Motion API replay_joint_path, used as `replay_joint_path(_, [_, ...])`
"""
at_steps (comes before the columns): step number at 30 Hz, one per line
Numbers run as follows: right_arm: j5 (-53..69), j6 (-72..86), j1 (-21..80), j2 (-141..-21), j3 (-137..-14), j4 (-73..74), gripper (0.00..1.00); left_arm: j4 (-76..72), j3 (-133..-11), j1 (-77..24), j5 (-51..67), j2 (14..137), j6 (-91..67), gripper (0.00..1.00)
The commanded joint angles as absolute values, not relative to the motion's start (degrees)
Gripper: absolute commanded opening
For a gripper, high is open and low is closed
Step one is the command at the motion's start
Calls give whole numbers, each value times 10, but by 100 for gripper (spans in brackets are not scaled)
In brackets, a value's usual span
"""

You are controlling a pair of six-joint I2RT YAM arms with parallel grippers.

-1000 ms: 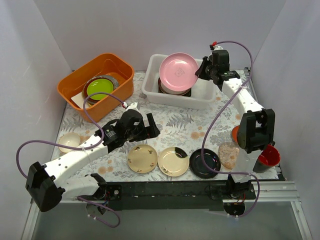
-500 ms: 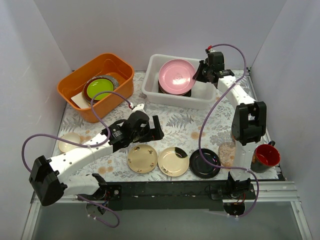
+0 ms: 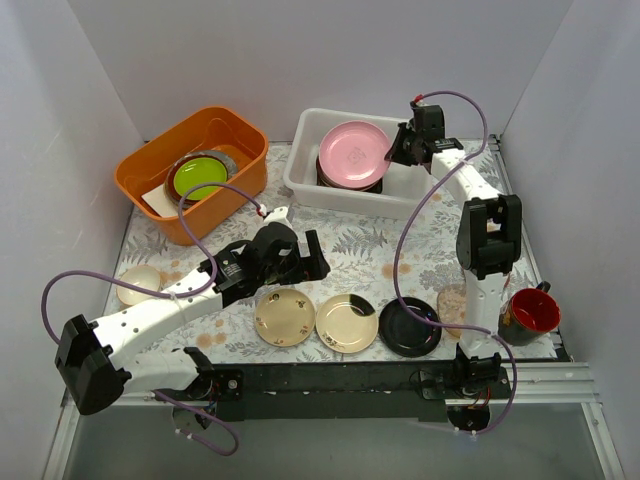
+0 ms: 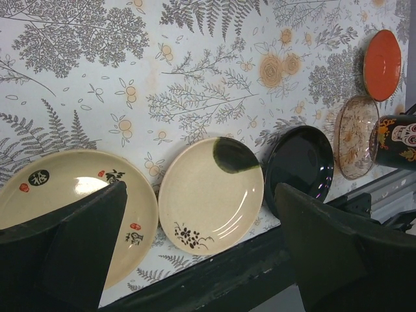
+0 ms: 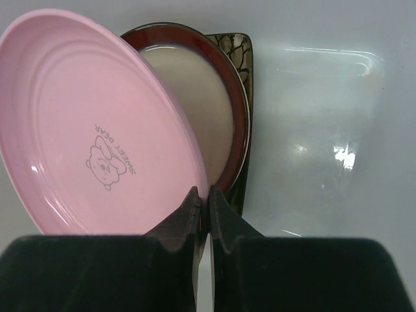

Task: Place the plates into the plastic bin on the countertop
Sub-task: Place the plate in the plastic bin.

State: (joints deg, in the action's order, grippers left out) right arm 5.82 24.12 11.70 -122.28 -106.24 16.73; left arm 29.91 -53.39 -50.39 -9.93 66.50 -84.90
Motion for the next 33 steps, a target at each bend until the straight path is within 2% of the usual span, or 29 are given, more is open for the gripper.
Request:
replay_joint_path(1, [69,255,113,-1233,-1111,149,1,298,-538,-506,-111,650,-847,98])
replay_joint_path(21, [90,284,108,-1289,-1136,144,4,338,-551,-506,-128,649,-838,98])
replay_joint_path(33, [102,293,106,-1298,-1143,137,17,340,-553,-506,-126,653,-840,98])
